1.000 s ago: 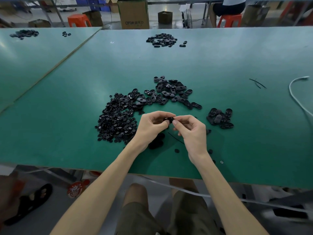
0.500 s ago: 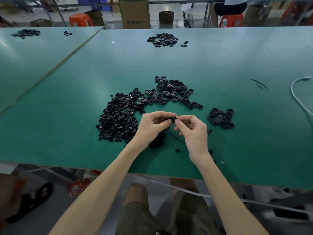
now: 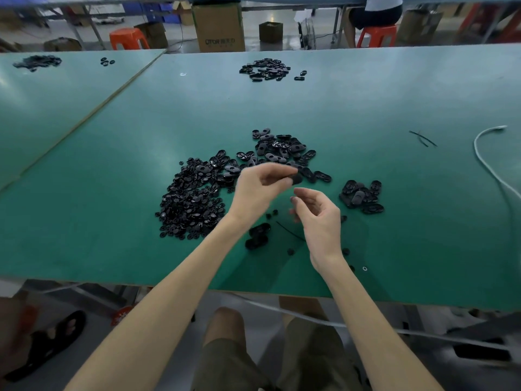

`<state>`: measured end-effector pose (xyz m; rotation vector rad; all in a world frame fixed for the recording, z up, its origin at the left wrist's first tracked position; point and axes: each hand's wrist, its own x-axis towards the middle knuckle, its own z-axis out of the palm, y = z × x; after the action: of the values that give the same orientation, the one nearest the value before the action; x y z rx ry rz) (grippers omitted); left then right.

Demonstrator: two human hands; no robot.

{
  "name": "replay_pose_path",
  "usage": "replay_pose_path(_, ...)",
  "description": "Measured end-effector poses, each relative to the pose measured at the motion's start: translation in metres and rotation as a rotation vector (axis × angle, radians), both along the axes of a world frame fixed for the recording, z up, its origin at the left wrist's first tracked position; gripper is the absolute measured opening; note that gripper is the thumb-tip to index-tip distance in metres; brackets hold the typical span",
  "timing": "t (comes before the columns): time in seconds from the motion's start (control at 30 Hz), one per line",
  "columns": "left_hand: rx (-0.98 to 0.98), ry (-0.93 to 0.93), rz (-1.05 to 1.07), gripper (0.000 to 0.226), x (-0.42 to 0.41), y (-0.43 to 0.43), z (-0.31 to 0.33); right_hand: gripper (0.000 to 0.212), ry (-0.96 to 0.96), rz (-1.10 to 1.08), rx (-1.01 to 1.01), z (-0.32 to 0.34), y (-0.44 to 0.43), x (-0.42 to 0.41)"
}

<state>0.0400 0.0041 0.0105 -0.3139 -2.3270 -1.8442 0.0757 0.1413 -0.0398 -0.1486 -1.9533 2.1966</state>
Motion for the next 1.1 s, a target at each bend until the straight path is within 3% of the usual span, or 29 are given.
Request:
replay_pose_path(0.27,-0.282,0.032,-0.208,0.013,-0.028,0.100,0.027,0.016,-0.083,0.024,0.038,0.005,0.001,0.001)
replay_pose_path(0.4,-0.418,-0.005,-0.248,0.025,-0.033,0.120,0.018,0.019,-0.061,0.080,-0.177,0.011,0.000,0.008)
replay_pose_path(0.47,-0.412,0.005,-0.207,0.025,-0.035,0.115,0.014,0.028,-0.067,0.043,-0.056,0.010,-0.001,0.007)
replay_pose_path(0.57,-0.425,0.031,-0.085,0.019,-0.044,0.092,0.011,0.020,-0.066,0.022,0.051,0.006,0.000,0.002)
replay_pose_path(0.7,-0.673,0.021,0.033,0.033,-0.057,0.050,0.005,0.013,-0.029,0.023,0.136,0.004,-0.001,0.002)
replay_pose_path(0.8,-0.915,0.036,-0.101,0.051,-0.059,0.033,-0.002,0.017,-0.021,0.047,0.231,0.002,-0.004,0.003)
replay_pose_path(0.9,-1.034,0.063,-0.152,0.043,-0.061,0.030,-0.007,0.017,-0.040,0.064,0.288,0.001,-0.006,0.003)
replay_pose_path(1.1,-1.032,0.163,-0.062,0.016,-0.055,0.030,-0.011,0.017,-0.054,0.064,0.342,0.002,-0.005,0.004)
